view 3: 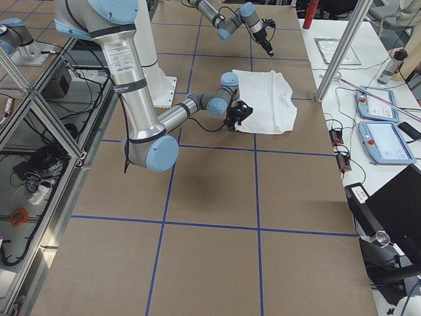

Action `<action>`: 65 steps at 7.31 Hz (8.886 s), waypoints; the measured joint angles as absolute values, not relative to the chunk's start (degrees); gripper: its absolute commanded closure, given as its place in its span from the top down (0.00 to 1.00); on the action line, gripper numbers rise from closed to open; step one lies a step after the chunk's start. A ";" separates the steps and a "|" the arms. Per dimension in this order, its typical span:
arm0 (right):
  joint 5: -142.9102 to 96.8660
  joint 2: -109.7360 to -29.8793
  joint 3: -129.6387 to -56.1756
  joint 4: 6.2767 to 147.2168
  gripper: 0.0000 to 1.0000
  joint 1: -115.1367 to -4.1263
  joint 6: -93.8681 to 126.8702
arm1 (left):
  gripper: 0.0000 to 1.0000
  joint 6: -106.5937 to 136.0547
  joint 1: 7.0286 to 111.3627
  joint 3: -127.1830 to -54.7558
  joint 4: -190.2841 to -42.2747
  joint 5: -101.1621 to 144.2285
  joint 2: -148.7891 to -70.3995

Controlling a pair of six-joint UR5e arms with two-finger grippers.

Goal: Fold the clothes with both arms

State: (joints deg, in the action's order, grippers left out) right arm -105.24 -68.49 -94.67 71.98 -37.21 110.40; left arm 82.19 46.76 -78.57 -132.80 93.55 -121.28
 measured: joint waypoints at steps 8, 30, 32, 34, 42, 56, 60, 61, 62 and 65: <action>-114.78 -77.28 -122.74 100.91 0.00 -24.48 110.26 | 0.47 83.70 45.44 -95.43 -128.10 100.30 -115.53; -105.87 -66.30 -112.88 97.07 1.00 -36.43 95.68 | 0.00 92.67 33.70 -90.33 -120.16 95.35 -121.23; -106.03 -66.10 -112.87 97.04 1.00 -36.30 95.79 | 0.06 90.81 39.97 -73.07 -129.47 95.31 -131.14; -106.81 -65.69 -112.79 97.03 1.00 -36.12 95.85 | 0.51 86.44 43.55 -63.13 -133.19 95.36 -137.28; -98.64 -60.62 -107.51 98.21 1.00 -20.09 66.75 | 0.55 76.89 46.64 -103.17 -112.00 107.98 -118.89; -97.54 -66.46 -111.25 100.11 1.00 -21.59 68.56 | 0.61 76.99 46.67 -110.33 -108.46 108.37 -114.77; -94.76 -67.83 -108.18 83.99 1.00 -19.42 107.20 | 0.61 76.99 46.67 -110.69 -108.48 108.35 -114.70; -93.76 -68.35 -108.20 83.42 1.00 -19.11 113.03 | 0.61 76.99 46.67 -110.79 -108.50 108.31 -114.71; -92.93 -68.78 -108.38 83.23 1.00 -18.89 117.72 | 0.61 76.99 46.67 -110.93 -108.48 108.29 -114.75; -90.97 -69.84 -108.52 83.16 0.87 -17.71 127.05 | 0.61 76.99 46.67 -111.43 -108.46 108.22 -114.73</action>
